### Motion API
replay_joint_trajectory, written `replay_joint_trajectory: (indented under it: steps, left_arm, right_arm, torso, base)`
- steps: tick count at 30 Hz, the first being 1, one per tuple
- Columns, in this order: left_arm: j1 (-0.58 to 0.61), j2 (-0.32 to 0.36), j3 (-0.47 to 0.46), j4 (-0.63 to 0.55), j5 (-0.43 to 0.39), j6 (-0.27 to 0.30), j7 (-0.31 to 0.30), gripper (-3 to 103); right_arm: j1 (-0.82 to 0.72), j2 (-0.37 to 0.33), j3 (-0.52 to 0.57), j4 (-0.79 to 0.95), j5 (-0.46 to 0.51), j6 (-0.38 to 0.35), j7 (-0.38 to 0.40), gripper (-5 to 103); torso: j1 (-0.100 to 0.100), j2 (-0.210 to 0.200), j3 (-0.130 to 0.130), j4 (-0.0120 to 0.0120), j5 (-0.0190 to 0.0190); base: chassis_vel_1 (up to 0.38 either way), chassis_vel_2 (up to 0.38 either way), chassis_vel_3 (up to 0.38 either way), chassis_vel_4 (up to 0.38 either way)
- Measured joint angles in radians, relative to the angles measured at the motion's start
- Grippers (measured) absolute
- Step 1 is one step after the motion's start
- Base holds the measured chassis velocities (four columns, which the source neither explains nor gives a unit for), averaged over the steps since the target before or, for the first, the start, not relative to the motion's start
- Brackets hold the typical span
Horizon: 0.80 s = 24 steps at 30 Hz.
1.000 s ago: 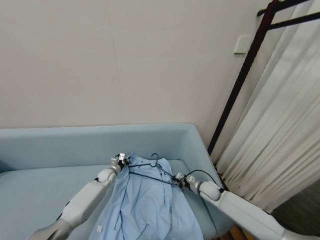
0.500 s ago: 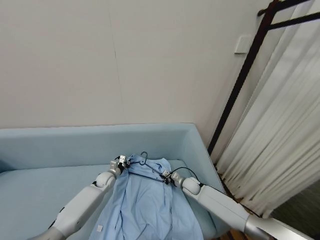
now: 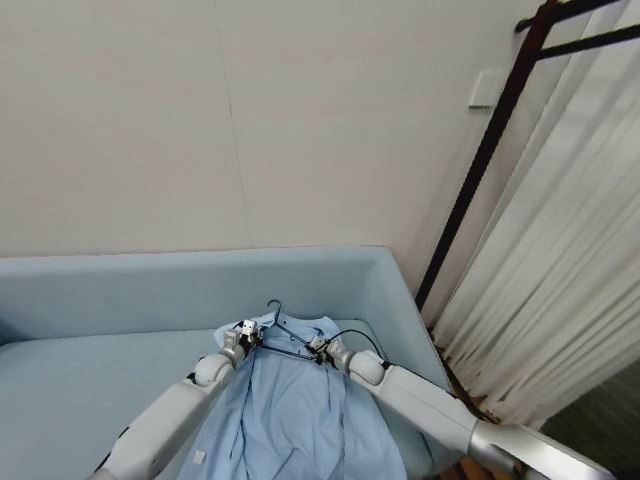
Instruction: Pick up the clothes from the sofa and hang them on the clothes hanger.
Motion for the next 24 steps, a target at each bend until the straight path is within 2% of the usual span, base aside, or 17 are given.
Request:
replay_joint_trajectory:
  steps: [1,4,7,9,10,12,13,17,18,19,20,22,23,24]
  left_arm:
    - [0.007,-0.001,-0.003,0.001,0.004,0.000,-0.003,-1]
    - [0.018,-0.003,-0.009,0.002,0.009,-0.001,-0.017,2]
    - [0.031,0.000,-0.021,-0.001,0.010,0.001,-0.027,18]
    - [0.035,0.002,-0.026,-0.006,0.010,0.012,-0.027,18]
    - [0.039,0.004,-0.032,-0.014,0.007,0.027,-0.027,23]
    - [0.043,0.003,-0.041,-0.021,0.002,0.042,-0.028,34]
    - [0.043,0.003,-0.041,-0.021,0.002,0.042,-0.028,34]
    - [0.047,-0.001,-0.050,-0.026,-0.001,0.043,-0.031,56]
    - [0.047,-0.001,-0.050,-0.026,-0.001,0.043,-0.031,56]
    - [0.049,-0.001,-0.052,-0.030,-0.001,0.042,-0.031,61]
    - [0.054,0.000,-0.056,-0.037,-0.002,0.041,-0.031,61]
    - [0.066,0.004,-0.065,-0.049,-0.002,0.039,-0.031,72]
    - [0.066,0.004,-0.065,-0.049,-0.002,0.039,-0.031,72]
    - [0.074,0.005,-0.071,-0.055,-0.002,0.036,-0.031,77]
  right_arm:
    - [0.003,0.005,0.000,-0.014,-0.004,0.000,0.000,8]
    - [0.008,0.008,0.001,-0.034,-0.013,0.002,0.001,8]
    - [0.011,0.005,0.002,-0.043,-0.025,0.003,0.013,8]
    - [0.012,0.005,0.002,-0.044,-0.025,0.003,0.017,8]
    - [0.012,0.006,0.002,-0.044,-0.025,0.003,0.024,5]
    - [0.012,0.011,0.001,-0.038,-0.017,-0.001,0.042,15]
    - [0.012,0.011,0.001,-0.038,-0.017,-0.001,0.042,15]
    - [0.018,0.012,-0.008,-0.019,0.004,-0.008,0.074,37]
    - [0.018,0.012,-0.008,-0.019,0.004,-0.008,0.074,37]
    - [0.019,0.010,-0.008,-0.014,0.010,-0.008,0.084,37]
    - [0.019,0.002,-0.005,-0.005,0.021,-0.010,0.095,42]
    - [0.019,-0.013,0.016,0.008,0.050,-0.021,0.113,53]
    - [0.019,-0.013,0.016,0.008,0.050,-0.021,0.113,53]
    - [0.018,-0.022,0.033,0.013,0.072,-0.028,0.120,58]
  torso:
    - [0.000,0.000,0.000,0.0001,0.0000]
    - [0.000,0.000,0.000,0.0001,0.0000]
    - [0.000,0.000,0.000,-0.0001,-0.0001]
    - [0.000,0.000,0.000,-0.0001,-0.0001]
    - [0.000,0.000,0.000,0.0000,0.0000]
    - [0.000,0.000,0.000,0.0000,0.0000]
    - [0.000,0.000,0.000,0.0000,0.0000]
    - [0.000,0.000,0.000,0.0001,0.0000]
    - [0.000,0.000,0.000,0.0001,0.0000]
    - [0.000,0.000,0.000,0.0001,0.0000]
    - [0.000,0.000,0.000,0.0001,0.0000]
    - [0.000,0.000,0.000,0.0000,0.0001]
    - [0.000,0.000,0.000,0.0000,0.0001]
    - [0.000,0.000,0.000,0.0001,0.0000]
  base:
    - [0.000,0.000,0.000,0.000]
    - [0.000,0.000,0.000,0.000]
    - [0.000,0.000,0.000,0.000]
    - [0.000,0.000,0.000,0.000]
    - [0.000,0.000,0.000,0.000]
    - [0.000,0.000,0.000,0.000]
    - [0.000,0.000,0.000,0.000]
    - [0.000,0.000,0.000,0.000]
    - [0.000,0.000,0.000,0.000]
    - [0.000,0.000,0.000,0.000]
    - [0.000,0.000,0.000,0.000]
    - [0.000,0.000,0.000,0.000]
    - [0.000,0.000,0.000,0.000]
    - [0.000,0.000,0.000,0.000]
